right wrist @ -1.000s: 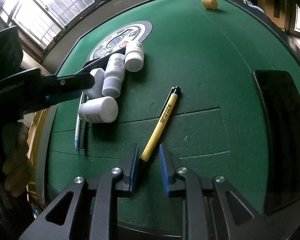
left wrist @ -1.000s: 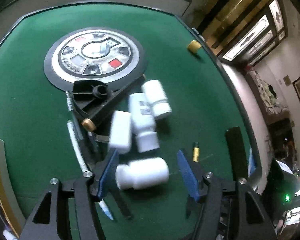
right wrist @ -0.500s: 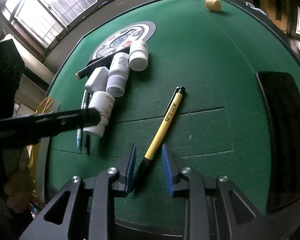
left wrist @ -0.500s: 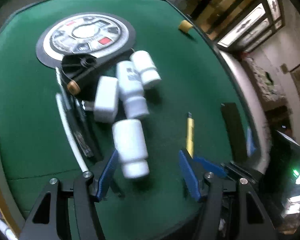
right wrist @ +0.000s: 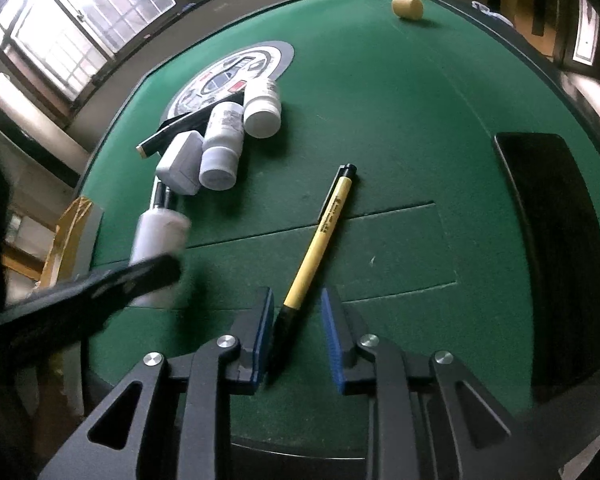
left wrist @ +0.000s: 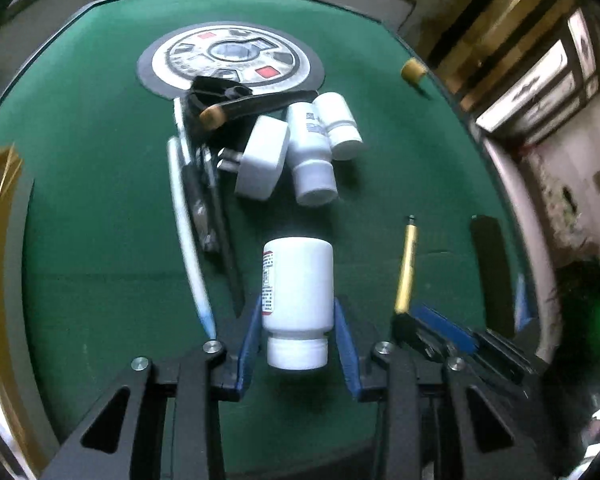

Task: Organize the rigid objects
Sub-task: 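Grasp a white pill bottle with the left gripper while the right grasps the yellow pencil, then carry the bottle and pencil into the tray and open both grippers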

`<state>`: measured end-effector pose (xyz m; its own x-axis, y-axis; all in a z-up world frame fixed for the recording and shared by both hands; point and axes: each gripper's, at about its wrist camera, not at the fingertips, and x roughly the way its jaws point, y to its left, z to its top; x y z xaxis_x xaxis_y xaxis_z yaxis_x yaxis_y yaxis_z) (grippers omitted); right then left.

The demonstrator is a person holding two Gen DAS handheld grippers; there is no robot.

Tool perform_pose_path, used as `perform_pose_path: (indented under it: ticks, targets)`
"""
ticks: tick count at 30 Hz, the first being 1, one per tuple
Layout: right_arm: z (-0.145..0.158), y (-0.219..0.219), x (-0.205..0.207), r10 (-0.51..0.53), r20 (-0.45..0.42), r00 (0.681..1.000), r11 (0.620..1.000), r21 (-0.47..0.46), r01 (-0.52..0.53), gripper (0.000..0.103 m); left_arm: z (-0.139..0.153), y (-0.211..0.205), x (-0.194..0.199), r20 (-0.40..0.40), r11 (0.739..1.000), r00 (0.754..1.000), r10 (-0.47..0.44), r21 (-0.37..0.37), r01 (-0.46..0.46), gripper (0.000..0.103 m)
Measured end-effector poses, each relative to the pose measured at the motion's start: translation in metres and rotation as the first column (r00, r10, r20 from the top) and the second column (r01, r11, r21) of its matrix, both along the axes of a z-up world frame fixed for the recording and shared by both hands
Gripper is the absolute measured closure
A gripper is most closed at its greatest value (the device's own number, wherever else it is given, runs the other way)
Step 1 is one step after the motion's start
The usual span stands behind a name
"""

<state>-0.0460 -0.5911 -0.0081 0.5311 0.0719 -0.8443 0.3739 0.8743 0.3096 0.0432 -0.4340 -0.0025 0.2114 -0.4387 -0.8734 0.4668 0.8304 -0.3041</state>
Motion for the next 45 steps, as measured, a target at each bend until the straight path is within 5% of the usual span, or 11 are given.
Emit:
perform_pose_path:
  ticks: [6, 9, 12, 15, 18, 21, 25, 29, 34, 39, 45]
  targets:
    - [0.001, 0.018, 0.018, -0.097, -0.062, 0.993, 0.988, -0.128, 0.089, 0.080, 0.015, 0.034, -0.022, 0.037, 0.997, 0.997, 0.073, -0.043, -0.072, 0.066]
    - [-0.003, 0.046, 0.025, -0.070, -0.071, 0.995, 0.952, -0.302, 0.045, 0.093, 0.022, 0.049, -0.025, 0.060, 0.995, 0.995, 0.083, -0.056, -0.080, 0.066]
    - [-0.004, 0.064, 0.022, -0.030, -0.071, 0.997, 0.929, -0.370, 0.002, 0.095, 0.026, 0.062, -0.025, 0.056, 0.992, 0.993, 0.099, -0.084, -0.094, 0.066]
    - [-0.004, 0.056, 0.017, -0.017, -0.057, 0.998, 0.949, -0.314, -0.002, 0.095, 0.029, 0.077, -0.024, 0.039, 0.985, 0.992, 0.122, -0.126, -0.116, 0.066]
    - [0.000, 0.037, 0.013, -0.013, -0.006, 1.000, 0.992, -0.129, 0.012, 0.095, 0.031, 0.091, -0.022, -0.002, 0.976, 0.991, 0.133, -0.173, -0.131, 0.066]
    - [0.020, 0.050, 0.009, 0.054, 0.066, 0.996, 0.998, -0.042, -0.051, 0.095, 0.041, 0.113, -0.024, -0.015, 0.963, 0.988, 0.154, -0.220, -0.153, 0.066]
    - [0.055, 0.094, 0.008, 0.216, 0.187, 0.958, 0.974, 0.028, -0.225, 0.095, 0.059, 0.157, -0.021, -0.030, 0.940, 0.976, 0.215, -0.265, -0.215, 0.066]
    - [0.068, 0.136, 0.035, 0.371, 0.236, 0.898, 0.911, 0.095, -0.402, 0.095, 0.075, 0.213, -0.010, -0.029, 0.910, 0.949, 0.314, -0.276, -0.309, 0.066]
    - [0.069, 0.184, 0.084, 0.478, 0.210, 0.853, 0.845, 0.154, -0.512, 0.095, 0.073, 0.269, 0.021, -0.010, 0.871, 0.895, 0.447, -0.223, -0.438, 0.066]
    - [0.054, 0.219, 0.137, 0.513, 0.123, 0.849, 0.835, 0.155, -0.528, 0.095, 0.046, 0.304, 0.062, -0.049, 0.838, 0.849, 0.526, -0.140, -0.527, 0.066]
    - [0.041, 0.251, 0.174, 0.530, 0.059, 0.846, 0.837, 0.121, -0.533, 0.095, 0.014, 0.316, 0.085, -0.098, 0.842, 0.843, 0.528, -0.069, -0.535, 0.066]
